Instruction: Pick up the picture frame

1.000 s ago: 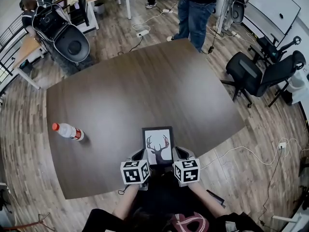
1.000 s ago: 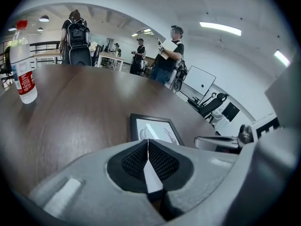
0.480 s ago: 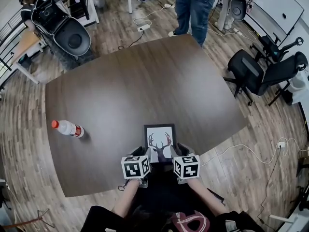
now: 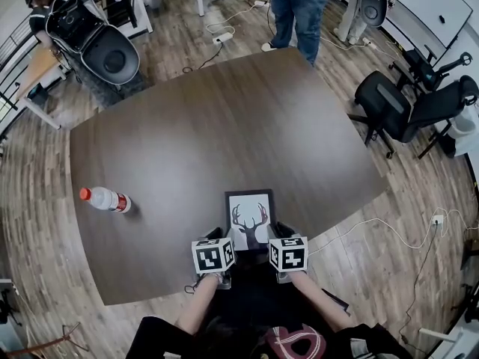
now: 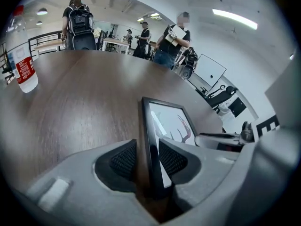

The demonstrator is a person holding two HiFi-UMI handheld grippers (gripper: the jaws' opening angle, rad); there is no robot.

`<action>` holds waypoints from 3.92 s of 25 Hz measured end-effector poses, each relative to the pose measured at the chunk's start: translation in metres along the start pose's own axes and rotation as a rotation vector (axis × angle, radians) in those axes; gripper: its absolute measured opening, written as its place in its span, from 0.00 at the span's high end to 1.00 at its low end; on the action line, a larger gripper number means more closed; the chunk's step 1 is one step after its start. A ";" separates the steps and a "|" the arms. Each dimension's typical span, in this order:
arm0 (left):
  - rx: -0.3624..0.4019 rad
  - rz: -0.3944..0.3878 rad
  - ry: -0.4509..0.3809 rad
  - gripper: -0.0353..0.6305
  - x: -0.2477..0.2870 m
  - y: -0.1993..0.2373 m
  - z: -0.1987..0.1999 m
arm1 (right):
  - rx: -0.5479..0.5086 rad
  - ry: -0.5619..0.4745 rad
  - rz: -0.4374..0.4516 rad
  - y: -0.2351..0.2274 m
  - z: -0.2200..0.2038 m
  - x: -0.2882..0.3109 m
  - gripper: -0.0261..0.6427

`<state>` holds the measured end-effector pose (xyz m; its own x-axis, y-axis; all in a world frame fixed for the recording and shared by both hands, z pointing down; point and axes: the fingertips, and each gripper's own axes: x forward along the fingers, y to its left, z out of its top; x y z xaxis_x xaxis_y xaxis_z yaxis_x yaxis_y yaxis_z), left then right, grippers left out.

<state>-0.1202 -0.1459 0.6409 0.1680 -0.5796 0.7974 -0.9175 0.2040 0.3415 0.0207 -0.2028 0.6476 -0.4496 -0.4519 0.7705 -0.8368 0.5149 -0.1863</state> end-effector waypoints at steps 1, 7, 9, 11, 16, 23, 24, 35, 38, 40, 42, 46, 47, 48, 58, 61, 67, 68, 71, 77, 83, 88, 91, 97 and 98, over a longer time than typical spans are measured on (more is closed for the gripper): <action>-0.004 0.000 0.007 0.72 0.001 0.000 -0.001 | 0.003 0.006 -0.001 -0.001 -0.001 0.001 0.79; -0.080 -0.001 0.015 0.72 0.003 0.001 -0.004 | 0.010 0.049 0.025 0.002 -0.002 0.003 0.83; -0.081 -0.001 0.021 0.72 0.004 0.001 -0.005 | -0.020 0.049 0.019 0.003 -0.003 0.003 0.83; -0.076 0.004 0.021 0.72 0.004 0.002 -0.004 | -0.033 0.047 0.018 0.004 -0.002 0.004 0.82; -0.080 0.009 0.009 0.72 0.004 0.004 -0.001 | 0.000 0.047 0.007 0.006 0.000 0.005 0.83; -0.067 0.046 0.017 0.83 0.006 -0.006 -0.003 | 0.018 0.061 0.026 0.004 -0.001 0.003 0.84; -0.057 0.048 0.021 0.83 0.007 -0.006 -0.004 | 0.014 0.062 0.025 0.004 -0.002 0.003 0.84; -0.048 0.034 0.037 0.83 0.008 -0.011 -0.007 | 0.026 0.051 0.037 -0.001 -0.006 -0.001 0.84; -0.049 0.008 0.024 0.83 0.007 -0.013 -0.006 | 0.027 0.051 0.037 -0.003 -0.006 -0.003 0.84; -0.050 -0.006 0.012 0.83 0.007 -0.015 -0.006 | 0.029 0.051 0.040 -0.005 -0.005 -0.004 0.84; -0.051 -0.001 0.013 0.83 0.008 -0.017 -0.007 | 0.028 0.052 0.041 -0.006 -0.006 -0.006 0.84; -0.050 0.009 0.026 0.83 0.004 -0.016 -0.009 | 0.015 0.046 0.039 -0.002 -0.003 -0.008 0.84; -0.053 0.007 0.024 0.83 0.003 -0.015 -0.009 | 0.010 0.044 0.038 -0.001 -0.003 -0.009 0.84; -0.055 0.007 0.021 0.83 0.002 -0.015 -0.009 | 0.007 0.043 0.038 -0.001 -0.003 -0.010 0.84; -0.051 -0.008 -0.005 0.83 -0.002 -0.023 -0.008 | -0.012 0.017 0.028 -0.005 0.000 -0.016 0.85; -0.042 0.003 -0.017 0.83 -0.005 -0.026 -0.005 | -0.018 -0.003 0.030 -0.006 0.006 -0.021 0.85; -0.030 -0.002 -0.056 0.83 -0.014 -0.038 0.006 | -0.006 -0.031 0.031 -0.012 0.016 -0.028 0.85; -0.025 -0.002 -0.063 0.83 -0.015 -0.038 0.007 | -0.006 -0.037 0.030 -0.011 0.017 -0.029 0.85; -0.022 -0.003 -0.079 0.83 -0.020 -0.038 0.010 | -0.008 -0.052 0.028 -0.008 0.021 -0.033 0.85; -0.022 -0.003 -0.107 0.83 -0.029 -0.037 0.020 | 0.000 -0.072 0.035 -0.003 0.030 -0.038 0.85; -0.018 -0.012 -0.146 0.83 -0.036 -0.038 0.029 | -0.013 -0.109 0.036 0.000 0.041 -0.044 0.85; -0.018 -0.018 -0.169 0.83 -0.040 -0.039 0.034 | -0.041 -0.138 0.022 0.003 0.049 -0.049 0.85; -0.032 -0.024 -0.192 0.83 -0.047 -0.038 0.041 | -0.019 -0.152 0.030 0.006 0.056 -0.054 0.85; -0.008 -0.033 -0.248 0.83 -0.062 -0.044 0.059 | -0.058 -0.209 0.022 0.010 0.074 -0.064 0.85; -0.012 -0.037 -0.255 0.83 -0.064 -0.045 0.061 | -0.070 -0.216 0.016 0.011 0.078 -0.066 0.85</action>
<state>-0.1117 -0.1666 0.5442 0.1039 -0.7668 0.6334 -0.9078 0.1870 0.3753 0.0172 -0.2243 0.5470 -0.5259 -0.5849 0.6175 -0.8084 0.5695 -0.1491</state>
